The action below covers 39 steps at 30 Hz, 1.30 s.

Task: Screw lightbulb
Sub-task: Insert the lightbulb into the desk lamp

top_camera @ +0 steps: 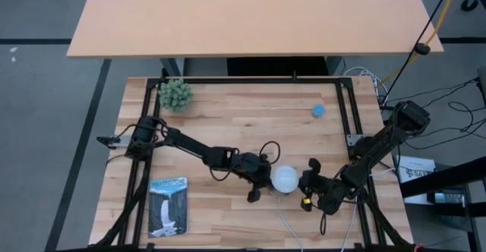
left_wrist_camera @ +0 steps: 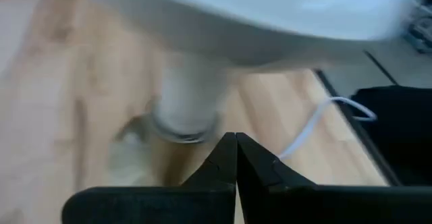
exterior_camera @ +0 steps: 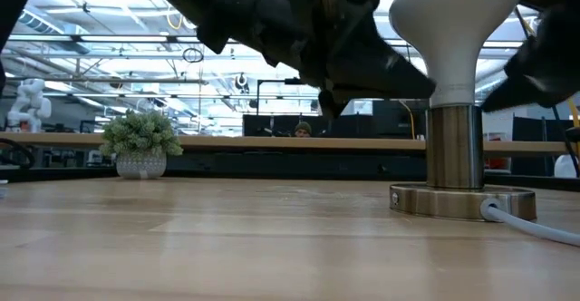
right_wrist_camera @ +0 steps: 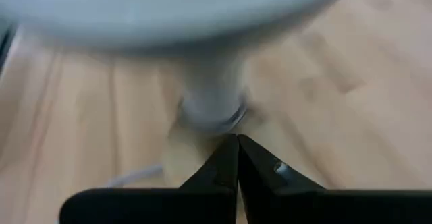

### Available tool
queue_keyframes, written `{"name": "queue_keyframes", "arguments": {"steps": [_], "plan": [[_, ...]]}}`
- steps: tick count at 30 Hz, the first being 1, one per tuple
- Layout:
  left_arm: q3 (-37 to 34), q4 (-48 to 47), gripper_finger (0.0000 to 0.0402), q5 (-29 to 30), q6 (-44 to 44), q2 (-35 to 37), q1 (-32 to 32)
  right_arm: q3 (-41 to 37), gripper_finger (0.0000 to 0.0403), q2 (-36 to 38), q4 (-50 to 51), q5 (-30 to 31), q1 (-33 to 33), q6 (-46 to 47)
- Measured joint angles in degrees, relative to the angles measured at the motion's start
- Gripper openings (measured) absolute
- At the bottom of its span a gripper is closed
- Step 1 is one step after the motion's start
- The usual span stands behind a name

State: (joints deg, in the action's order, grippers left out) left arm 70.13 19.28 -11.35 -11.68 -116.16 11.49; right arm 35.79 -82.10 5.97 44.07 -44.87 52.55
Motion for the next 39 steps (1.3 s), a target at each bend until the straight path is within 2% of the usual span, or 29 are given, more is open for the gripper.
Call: {"name": "queue_keyframes", "arguments": {"steps": [2, 4, 11, 14, 17, 19, 24, 27, 29, 31, 34, 39], "plan": [[0.0, 0.77, 0.0, -0.2, 0.06, 0.0, 0.47, 0.0, 0.0, 0.1, -1.07, 3.81, 0.1, -0.61], [0.0, 1.64, 0.0, -0.23, 0.11, 0.0, 0.45, 0.0, 0.0, 0.14, -3.26, 4.31, 0.51, -2.95], [0.02, 1.93, 0.0, 3.57, 0.17, 0.0, -0.8, -0.04, 0.0, 0.17, -6.03, -4.02, 0.83, -7.13], [0.07, 0.84, 0.0, 7.84, 0.03, 0.0, -1.77, -0.02, 0.0, 0.17, -7.8, -8.38, 0.27, -7.79], [0.07, -1.33, 0.0, 12.21, -0.52, 0.0, -1.61, 0.0, 0.0, 0.17, -8.56, -9.88, -0.16, -8.74], [0.07, -1.39, 0.0, 11.27, -1.13, 0.0, -1.45, 0.02, 0.0, 0.17, -7.33, -9.74, -0.25, -7.61], [0.07, -0.56, 0.0, 2.72, -1.34, 0.0, -0.65, 0.01, 0.0, 0.17, -0.33, -8.96, -0.23, -0.73], [0.07, 2.05, 0.0, -2.36, -1.31, 0.0, 0.14, 0.02, 0.0, 0.17, 2.23, -3.42, -0.23, 2.21], [0.07, 3.32, 0.0, -1.98, -1.23, 0.0, 0.36, 0.02, 0.0, 0.17, 1.99, 1.48, -0.23, 2.22], [0.07, 4.1, 0.0, -0.28, -0.34, 0.0, 0.25, 0.02, 0.0, 0.17, 1.22, 3.59, -0.18, 1.33], [0.07, 4.49, 0.0, 1.72, 0.11, 0.0, -0.23, 0.02, 0.0, 0.17, 0.58, 3.72, -0.21, 0.73], [0.05, 4.39, 0.0, 1.79, 0.08, 0.0, -1.04, 0.02, 0.0, 0.17, -1.38, 3.84, -0.23, -1.68]]}}
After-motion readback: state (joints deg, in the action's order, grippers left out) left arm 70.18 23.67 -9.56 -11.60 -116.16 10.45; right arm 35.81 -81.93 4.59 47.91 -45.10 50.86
